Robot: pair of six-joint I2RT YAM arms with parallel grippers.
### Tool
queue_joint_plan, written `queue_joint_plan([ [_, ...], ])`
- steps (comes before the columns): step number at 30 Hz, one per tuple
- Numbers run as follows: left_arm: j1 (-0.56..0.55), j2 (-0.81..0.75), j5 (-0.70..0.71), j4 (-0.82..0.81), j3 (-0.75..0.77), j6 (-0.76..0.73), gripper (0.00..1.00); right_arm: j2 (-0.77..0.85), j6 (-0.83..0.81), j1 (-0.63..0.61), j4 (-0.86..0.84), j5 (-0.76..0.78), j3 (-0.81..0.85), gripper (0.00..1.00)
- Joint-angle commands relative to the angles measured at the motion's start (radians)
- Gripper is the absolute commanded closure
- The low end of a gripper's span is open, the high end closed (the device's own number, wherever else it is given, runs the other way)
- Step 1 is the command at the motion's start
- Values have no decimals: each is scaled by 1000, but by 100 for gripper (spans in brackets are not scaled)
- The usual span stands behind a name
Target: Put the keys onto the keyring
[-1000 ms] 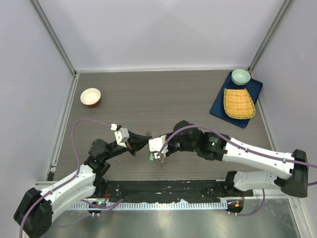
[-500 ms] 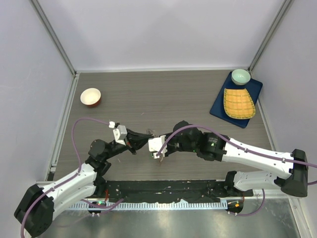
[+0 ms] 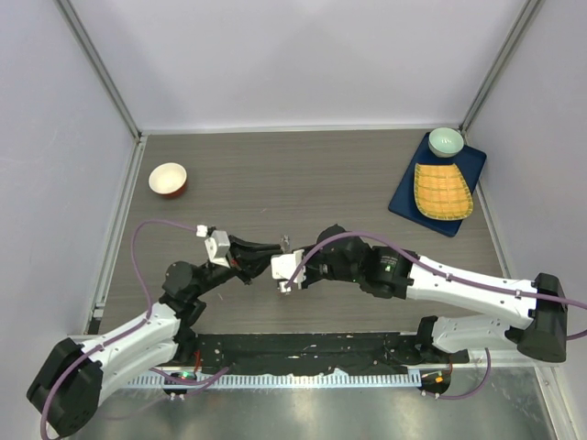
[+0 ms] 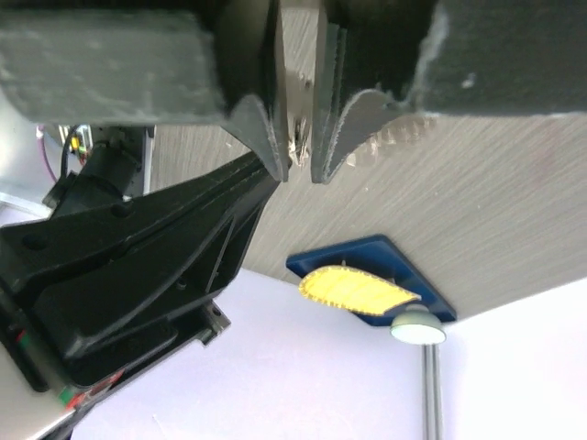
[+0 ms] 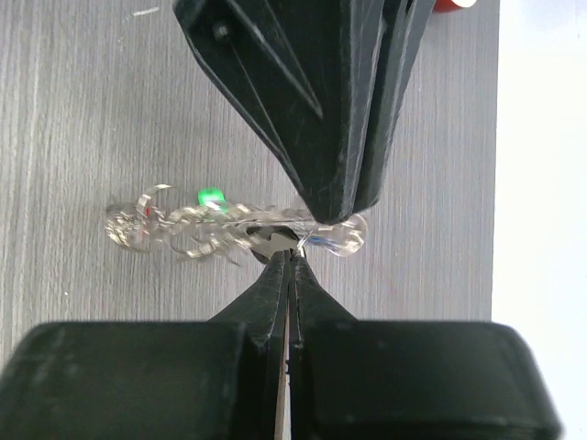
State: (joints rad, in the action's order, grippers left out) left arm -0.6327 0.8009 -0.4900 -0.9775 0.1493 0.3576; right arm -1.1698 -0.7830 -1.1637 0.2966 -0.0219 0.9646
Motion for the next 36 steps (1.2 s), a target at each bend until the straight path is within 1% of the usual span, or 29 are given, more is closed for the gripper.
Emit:
queue_joint_plan([
  [1,5,-54,62,-124,-19,12,75,19,1,-8,-19,83,-17,99],
  [2,7,-68,67,-103,-27,9,70,24,-2,-8,-16,92,-15,99],
  [5,5,-130,87,-12,-42,-12,62,33,-13,-8,1,119,-9,99],
  [7,5,-164,99,64,-45,-40,59,35,-21,-8,9,126,-3,99],
  [10,5,-201,107,152,-39,-86,53,35,-30,-7,29,125,8,99],
  [12,5,-190,87,155,-36,-103,50,30,-36,-8,38,120,19,99],
  [14,5,-158,65,125,-33,-126,48,29,-39,-8,50,109,29,99],
  [17,5,-69,-5,94,-5,-152,48,29,-41,-8,67,103,36,99],
  [18,7,-15,-48,94,7,-152,48,32,-41,-8,70,102,39,99],
  [20,5,33,-85,79,30,-170,47,36,-42,-8,79,99,40,99],
  [21,7,70,-123,41,33,-177,47,41,-42,-8,82,96,40,99],
  [24,7,109,-177,7,42,-227,46,44,-42,-8,105,89,46,99],
  [25,7,130,-224,20,62,-245,45,44,-42,-8,111,86,49,99],
  [27,7,149,-265,77,88,-296,45,42,-42,-8,118,80,49,99],
  [29,7,170,-321,91,116,-325,46,41,-44,-8,119,76,51,99],
  [31,7,182,-352,105,131,-353,49,38,-42,-7,121,66,54,99],
  [32,7,190,-372,123,140,-388,52,36,-42,-8,122,66,56,99],
  [34,7,198,-384,216,180,-445,58,35,-42,-8,122,65,56,99],
  [36,7,208,-395,299,203,-477,59,33,-44,-7,122,63,56,99],
])
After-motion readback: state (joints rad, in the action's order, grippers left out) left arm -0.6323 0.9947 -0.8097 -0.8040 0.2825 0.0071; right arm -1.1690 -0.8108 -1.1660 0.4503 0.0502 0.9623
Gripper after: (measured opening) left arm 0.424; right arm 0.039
